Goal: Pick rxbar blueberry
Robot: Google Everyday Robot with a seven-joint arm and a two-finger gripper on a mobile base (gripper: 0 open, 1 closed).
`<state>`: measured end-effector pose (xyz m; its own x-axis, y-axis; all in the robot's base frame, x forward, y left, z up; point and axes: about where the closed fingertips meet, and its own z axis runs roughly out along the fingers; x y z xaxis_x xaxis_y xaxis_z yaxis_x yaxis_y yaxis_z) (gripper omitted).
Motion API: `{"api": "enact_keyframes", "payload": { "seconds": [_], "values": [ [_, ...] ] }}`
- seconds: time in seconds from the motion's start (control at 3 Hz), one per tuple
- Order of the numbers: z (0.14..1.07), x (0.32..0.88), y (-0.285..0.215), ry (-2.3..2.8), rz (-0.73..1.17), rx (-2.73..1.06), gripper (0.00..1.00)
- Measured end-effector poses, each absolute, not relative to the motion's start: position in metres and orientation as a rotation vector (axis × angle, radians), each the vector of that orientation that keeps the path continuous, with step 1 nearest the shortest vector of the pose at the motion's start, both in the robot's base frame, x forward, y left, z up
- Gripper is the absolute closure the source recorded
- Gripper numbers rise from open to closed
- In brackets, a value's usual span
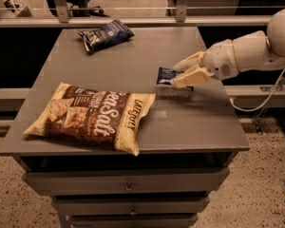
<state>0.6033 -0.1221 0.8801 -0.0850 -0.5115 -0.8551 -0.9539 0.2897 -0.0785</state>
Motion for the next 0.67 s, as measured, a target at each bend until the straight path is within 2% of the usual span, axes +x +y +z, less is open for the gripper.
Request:
{"api": "enact_keyframes", "payload": {
  "seconds": [0.67],
  "values": [
    [0.9103,0.5934,-0.1397,1.649,0.624,-1.299,1.0]
  ]
}}
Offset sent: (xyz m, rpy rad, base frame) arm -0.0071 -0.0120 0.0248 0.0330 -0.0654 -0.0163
